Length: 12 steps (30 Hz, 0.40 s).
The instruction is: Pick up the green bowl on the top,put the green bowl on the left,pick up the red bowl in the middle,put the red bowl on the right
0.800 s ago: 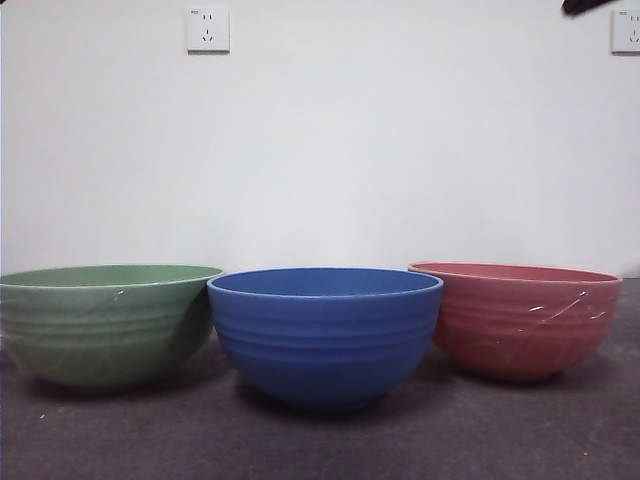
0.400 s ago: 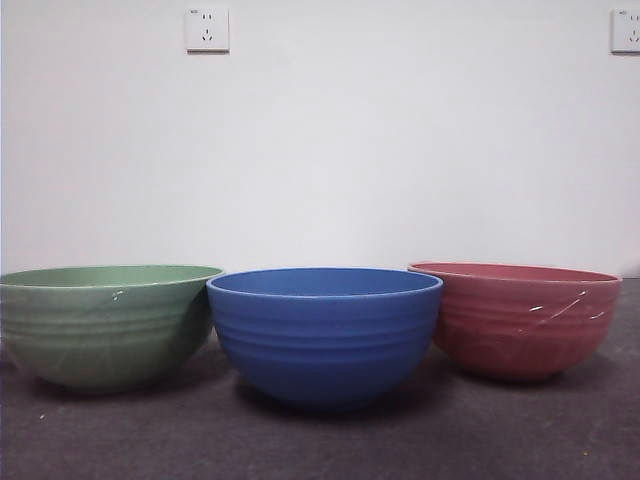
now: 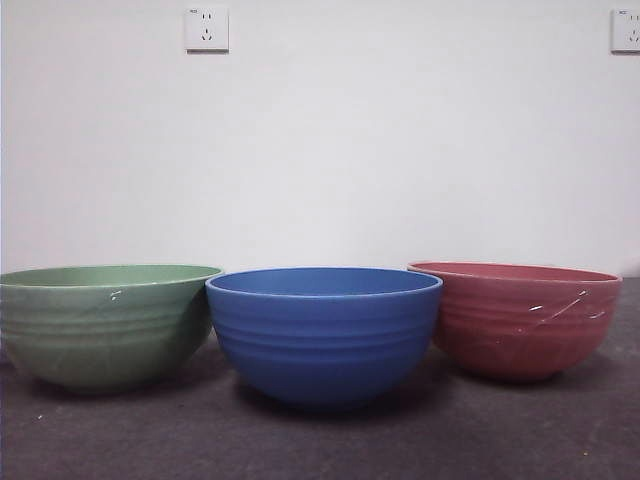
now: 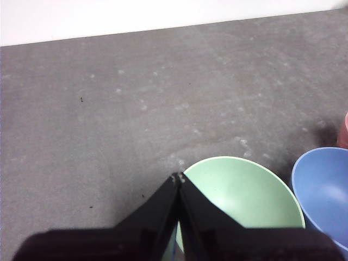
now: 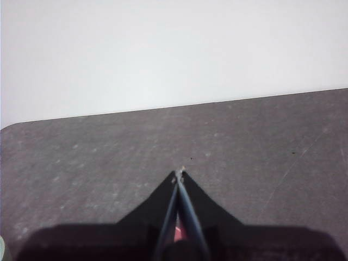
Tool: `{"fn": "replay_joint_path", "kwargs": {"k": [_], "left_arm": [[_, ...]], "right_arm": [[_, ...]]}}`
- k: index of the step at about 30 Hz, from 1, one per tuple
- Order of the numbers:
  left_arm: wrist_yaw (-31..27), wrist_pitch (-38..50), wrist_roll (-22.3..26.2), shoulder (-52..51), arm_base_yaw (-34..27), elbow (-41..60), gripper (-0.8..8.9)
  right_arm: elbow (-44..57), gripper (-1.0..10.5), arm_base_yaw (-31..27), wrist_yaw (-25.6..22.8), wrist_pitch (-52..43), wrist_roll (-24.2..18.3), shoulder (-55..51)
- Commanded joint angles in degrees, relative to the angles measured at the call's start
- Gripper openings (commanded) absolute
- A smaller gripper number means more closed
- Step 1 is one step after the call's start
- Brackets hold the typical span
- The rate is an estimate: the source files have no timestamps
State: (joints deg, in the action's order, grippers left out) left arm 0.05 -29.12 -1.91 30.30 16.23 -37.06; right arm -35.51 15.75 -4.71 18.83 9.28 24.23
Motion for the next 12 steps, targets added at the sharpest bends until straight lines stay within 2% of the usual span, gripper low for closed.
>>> {"fn": "replay_joint_path", "kwargs": {"k": [1, 3, 5, 6, 12], "left_arm": [[0.3, 0.0, 0.0, -0.2, 0.2, 0.3, -0.03], [-0.3, -0.7, 0.2, -1.7, 0.4, 0.3, -0.03], [-3.0, -3.4, 5.6, -5.9, -0.2, 0.3, -0.03], [-3.5, -4.4, 6.8, -8.2, -0.7, 0.3, -0.03], [-1.4, -3.6, 4.7, -22.9, -8.0, 3.7, -0.03]], "right_arm": [[0.3, 0.0, 0.1, -0.2, -0.3, 0.7, -0.1], [0.3, 0.0, 0.1, -0.2, -0.3, 0.7, -0.1], [0.3, 0.0, 0.1, -0.2, -0.3, 0.7, -0.1], [0.3, 0.0, 0.1, -0.2, -0.3, 0.7, -0.1], [0.3, 0.0, 0.1, -0.2, -0.2, 0.7, -0.1]]}}
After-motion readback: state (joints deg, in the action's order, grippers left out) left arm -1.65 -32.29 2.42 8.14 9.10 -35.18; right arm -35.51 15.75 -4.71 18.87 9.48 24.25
